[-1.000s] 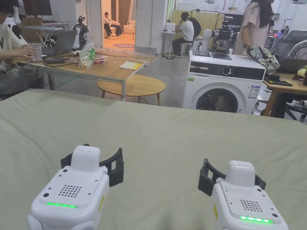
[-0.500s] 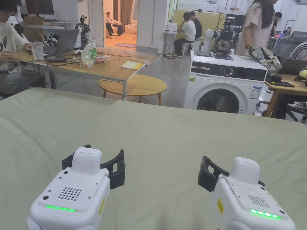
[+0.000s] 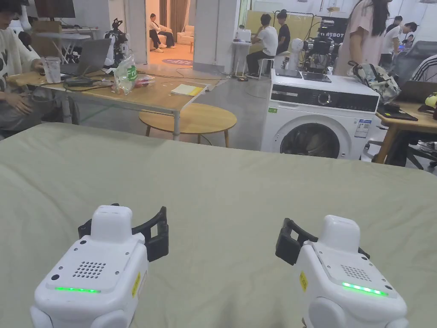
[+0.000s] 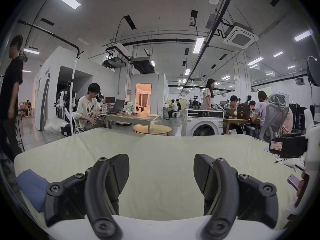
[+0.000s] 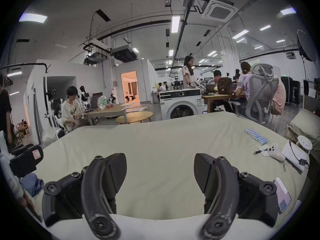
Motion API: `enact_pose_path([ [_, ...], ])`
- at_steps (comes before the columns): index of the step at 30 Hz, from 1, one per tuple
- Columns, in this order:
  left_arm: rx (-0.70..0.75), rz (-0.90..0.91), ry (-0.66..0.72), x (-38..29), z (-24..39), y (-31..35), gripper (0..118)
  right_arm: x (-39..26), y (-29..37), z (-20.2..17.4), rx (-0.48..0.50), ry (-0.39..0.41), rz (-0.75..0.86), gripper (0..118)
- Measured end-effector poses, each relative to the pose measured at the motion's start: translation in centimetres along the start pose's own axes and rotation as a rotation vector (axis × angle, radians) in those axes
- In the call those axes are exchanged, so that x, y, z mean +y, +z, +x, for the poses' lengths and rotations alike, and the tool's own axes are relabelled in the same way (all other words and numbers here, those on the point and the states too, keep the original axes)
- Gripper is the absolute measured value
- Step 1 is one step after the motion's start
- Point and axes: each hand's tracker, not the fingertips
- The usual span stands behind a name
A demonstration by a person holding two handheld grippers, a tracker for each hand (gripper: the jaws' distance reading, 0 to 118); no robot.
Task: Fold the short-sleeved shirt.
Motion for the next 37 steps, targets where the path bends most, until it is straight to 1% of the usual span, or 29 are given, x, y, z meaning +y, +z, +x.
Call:
enact_pose_path([
  [4, -0.022, -0.020, 0.069, 0.2, -0.6, -0.5, 77, 0.1, 0.1, -0.3, -0.028, 0.024, 0.007, 82],
  [7, -0.021, 0.012, 0.084, 0.2, -0.8, -0.5, 77, 0.0, 0.0, -0.2, -0.029, 0.028, 0.000, 82],
  [10, -0.035, 0.087, 0.058, -0.2, -0.8, -0.1, 77, 0.0, 0.0, -0.1, -0.023, 0.025, -0.010, 82],
  [13, -0.002, 0.123, 0.028, -0.4, -0.6, 0.4, 77, 0.0, -0.1, 0.1, -0.022, 0.017, -0.016, 82],
  [18, 0.000, 0.084, 0.006, -0.1, -0.4, -0.1, 77, 0.2, -0.4, 0.1, -0.026, 0.010, -0.026, 82],
  [25, -0.023, 0.048, -0.016, -0.1, -0.4, 0.1, 77, 0.1, -0.2, -0.5, -0.027, 0.045, -0.001, 82],
  [30, -0.037, 0.032, -0.016, -0.2, -0.3, -0.3, 77, -0.1, -0.7, -0.4, -0.029, 0.053, -0.009, 82],
  [32, -0.040, 0.024, -0.021, -0.3, -0.3, -0.3, 77, -0.2, -0.9, 0.2, 0.009, 0.010, -0.007, 82],
  [33, -0.044, 0.020, -0.024, -0.4, -0.3, -0.4, 77, -0.2, -1.0, 0.4, 0.012, -0.004, -0.035, 82],
  [35, -0.049, 0.013, -0.034, -0.5, -0.3, -0.6, 77, -0.1, -1.4, 0.3, -0.015, 0.004, -0.074, 82],
  [37, -0.047, 0.009, -0.041, -0.6, -0.3, -0.5, 77, -0.3, -1.7, 0.4, -0.012, 0.011, -0.072, 82],
])
